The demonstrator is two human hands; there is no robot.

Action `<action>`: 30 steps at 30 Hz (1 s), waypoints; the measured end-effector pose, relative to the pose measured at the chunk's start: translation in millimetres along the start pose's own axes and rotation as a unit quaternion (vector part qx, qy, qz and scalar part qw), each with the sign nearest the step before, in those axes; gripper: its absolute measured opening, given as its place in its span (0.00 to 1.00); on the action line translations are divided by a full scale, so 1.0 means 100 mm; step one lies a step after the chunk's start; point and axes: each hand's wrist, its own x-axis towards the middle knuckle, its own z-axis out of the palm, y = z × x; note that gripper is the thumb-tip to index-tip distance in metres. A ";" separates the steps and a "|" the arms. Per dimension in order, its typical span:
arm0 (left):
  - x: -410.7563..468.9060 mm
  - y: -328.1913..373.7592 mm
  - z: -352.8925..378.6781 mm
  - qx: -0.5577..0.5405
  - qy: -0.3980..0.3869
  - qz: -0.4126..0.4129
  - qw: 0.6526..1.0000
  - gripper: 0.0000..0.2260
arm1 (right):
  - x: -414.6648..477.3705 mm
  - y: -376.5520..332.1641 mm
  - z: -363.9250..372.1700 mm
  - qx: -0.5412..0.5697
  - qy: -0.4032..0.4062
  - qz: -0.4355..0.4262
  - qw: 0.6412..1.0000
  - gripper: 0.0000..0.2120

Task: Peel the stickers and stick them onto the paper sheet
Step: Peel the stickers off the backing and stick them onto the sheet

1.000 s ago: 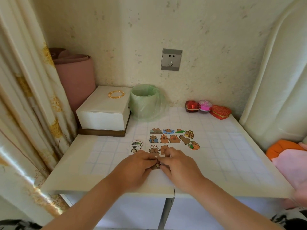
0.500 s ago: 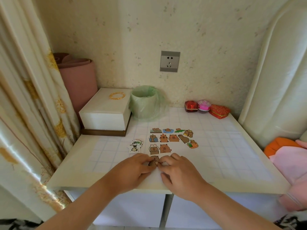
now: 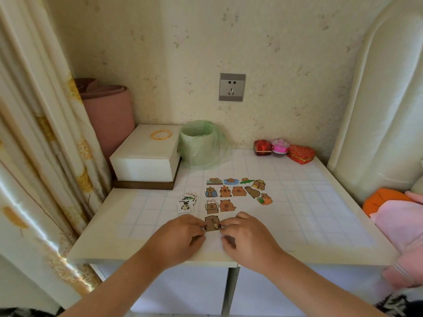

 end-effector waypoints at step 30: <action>-0.10 0.08 0.06 0.079 -0.093 -0.025 0.992 0.29 | 0.10 -0.05 -0.06 -0.070 -0.112 0.044 0.990 0.23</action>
